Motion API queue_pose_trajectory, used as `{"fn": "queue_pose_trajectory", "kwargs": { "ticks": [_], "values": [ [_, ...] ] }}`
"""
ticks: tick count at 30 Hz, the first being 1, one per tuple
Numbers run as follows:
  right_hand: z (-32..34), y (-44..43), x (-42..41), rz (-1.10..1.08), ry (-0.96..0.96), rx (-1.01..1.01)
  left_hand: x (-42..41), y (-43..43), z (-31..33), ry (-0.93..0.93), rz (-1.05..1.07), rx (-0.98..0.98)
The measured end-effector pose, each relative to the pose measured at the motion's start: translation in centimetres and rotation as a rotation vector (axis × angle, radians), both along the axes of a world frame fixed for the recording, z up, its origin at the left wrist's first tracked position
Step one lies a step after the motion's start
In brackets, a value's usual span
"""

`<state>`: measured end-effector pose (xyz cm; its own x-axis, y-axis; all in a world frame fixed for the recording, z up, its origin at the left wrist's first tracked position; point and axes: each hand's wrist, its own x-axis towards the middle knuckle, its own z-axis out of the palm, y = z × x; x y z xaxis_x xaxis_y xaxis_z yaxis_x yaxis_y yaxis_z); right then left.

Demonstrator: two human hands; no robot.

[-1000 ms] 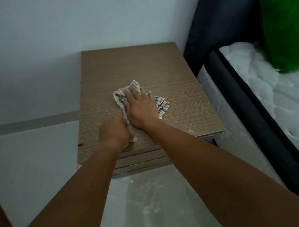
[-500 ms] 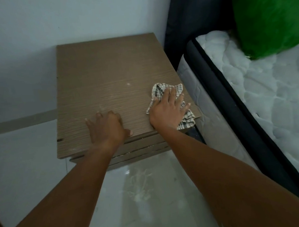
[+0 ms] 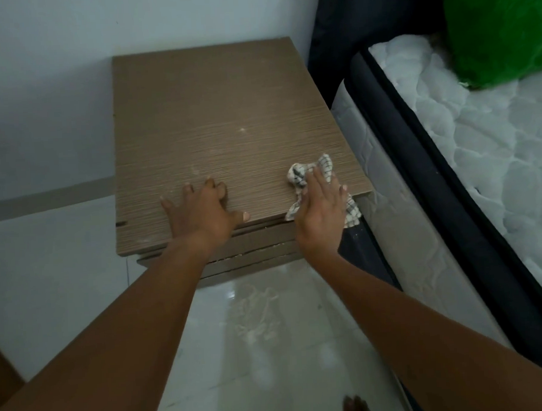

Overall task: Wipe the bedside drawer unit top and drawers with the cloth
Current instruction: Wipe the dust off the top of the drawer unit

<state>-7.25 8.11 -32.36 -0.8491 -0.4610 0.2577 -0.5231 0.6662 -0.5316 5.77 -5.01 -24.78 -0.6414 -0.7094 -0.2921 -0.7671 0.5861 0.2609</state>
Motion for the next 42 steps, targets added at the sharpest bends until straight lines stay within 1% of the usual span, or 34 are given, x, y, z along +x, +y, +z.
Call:
{"fn": "queue_pose_trajectory", "kwargs": {
  "ticks": [3,7,9,11,14,17,19,20,23,24,27,30,32,37,39,42],
  "values": [
    [-0.3,-0.3,3.5,0.138,-0.009,-0.045,0.6,0.1,-0.5,0.053,0.012,-0.001],
    [-0.4,-0.2,6.4,0.385,0.047,-0.061,2.1,0.1,-1.0,0.188,0.031,0.032],
    [0.5,0.0,7.1,0.534,0.054,-0.107,2.9,0.0,-1.0,0.238,0.05,0.029],
    [2.0,-0.1,7.2,0.635,0.066,-0.178,3.6,-0.1,-0.8,0.267,0.071,0.011],
    [4.7,-2.0,6.0,0.63,0.093,-0.271,4.7,-0.6,-0.5,0.282,0.138,0.041],
    [6.6,-5.8,3.5,0.494,0.051,-0.311,6.1,-1.3,-0.8,0.296,0.279,0.068],
    [6.3,-8.5,1.4,0.41,0.011,-0.229,7.1,-1.8,-1.4,0.277,0.376,0.018],
    [5.7,-9.7,0.5,0.386,-0.016,-0.141,7.7,-2.0,-1.7,0.27,0.421,-0.002],
    [3.2,-12.0,-0.4,0.389,-0.025,0.278,9.0,-2.5,-2.1,0.335,0.544,0.044],
    [2.5,-12.5,-0.1,0.4,-0.01,0.356,9.2,-2.6,-2.0,0.355,0.566,0.065],
    [2.3,-14.4,1.5,0.464,0.028,0.396,9.5,-3.0,-1.8,0.354,0.583,0.09],
    [2.9,-16.6,2.7,0.599,0.047,0.439,9.6,-3.1,-1.7,0.322,0.575,0.074],
    [3.1,-17.5,3.4,0.716,0.064,0.469,9.7,-3.2,-1.6,0.31,0.56,0.071],
    [3.6,-17.1,5.6,1.071,0.187,0.481,10.3,-3.4,-1.4,0.299,0.511,0.073],
    [3.6,-16.0,6.5,1.203,0.225,0.472,10.8,-3.4,-1.3,0.339,0.502,0.086],
    [3.5,-13.8,7.3,1.35,0.259,0.461,12.1,-3.3,-1.3,0.463,0.523,0.176]
  ]
}}
